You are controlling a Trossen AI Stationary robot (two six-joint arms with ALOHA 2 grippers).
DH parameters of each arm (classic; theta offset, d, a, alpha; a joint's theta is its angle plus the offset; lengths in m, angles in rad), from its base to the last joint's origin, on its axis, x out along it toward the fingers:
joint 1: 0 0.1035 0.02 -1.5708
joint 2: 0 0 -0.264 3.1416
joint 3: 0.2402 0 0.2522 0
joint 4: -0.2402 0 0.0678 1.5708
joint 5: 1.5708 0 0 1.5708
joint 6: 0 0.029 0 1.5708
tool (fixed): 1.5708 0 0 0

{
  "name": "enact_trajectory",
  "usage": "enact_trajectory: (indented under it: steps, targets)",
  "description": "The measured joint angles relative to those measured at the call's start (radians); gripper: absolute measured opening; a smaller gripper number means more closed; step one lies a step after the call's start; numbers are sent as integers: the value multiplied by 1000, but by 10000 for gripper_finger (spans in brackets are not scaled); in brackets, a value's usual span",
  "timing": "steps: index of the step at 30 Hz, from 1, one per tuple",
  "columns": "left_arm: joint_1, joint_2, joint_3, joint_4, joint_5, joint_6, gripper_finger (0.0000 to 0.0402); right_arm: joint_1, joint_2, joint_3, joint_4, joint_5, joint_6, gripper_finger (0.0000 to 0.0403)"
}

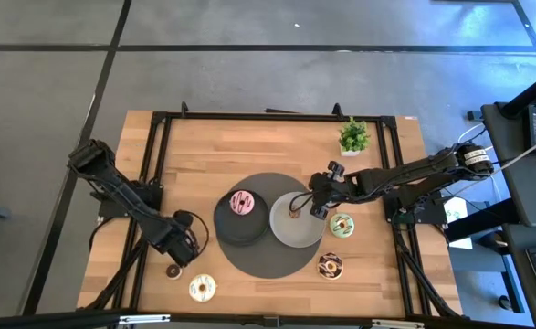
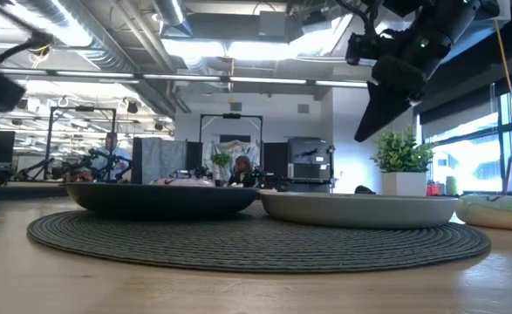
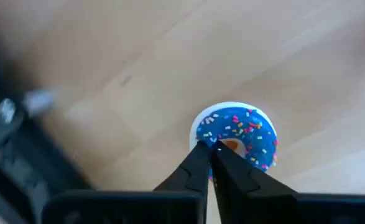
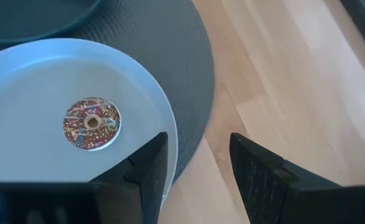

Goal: Pick & Place donuts
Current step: Put the small blue donut on the gray plate

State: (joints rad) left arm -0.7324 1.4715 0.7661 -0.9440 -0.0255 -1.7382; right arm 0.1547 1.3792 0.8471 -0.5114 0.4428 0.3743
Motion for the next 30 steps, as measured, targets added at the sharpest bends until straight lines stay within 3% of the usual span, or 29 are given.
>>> enact_trajectory:
  steps: [4,9,16,19,23,30]
  targets:
    - [48,-3,74,0,-167,135,9,0,0,0,102,0,-69,174]
    - [147,-3,163,47,-512,375,7,0,0,0,315,-19,-206,174]
    - [302,-4,189,415,-906,835,7,1,44,0,591,-167,-417,174]
    - [355,4,189,620,-965,1073,7,14,92,0,710,-157,-512,174]
    - [402,4,189,810,-957,1297,5,59,143,0,894,-51,-653,174]
    - [429,4,189,897,-950,1410,7,107,185,0,1023,45,-751,174]
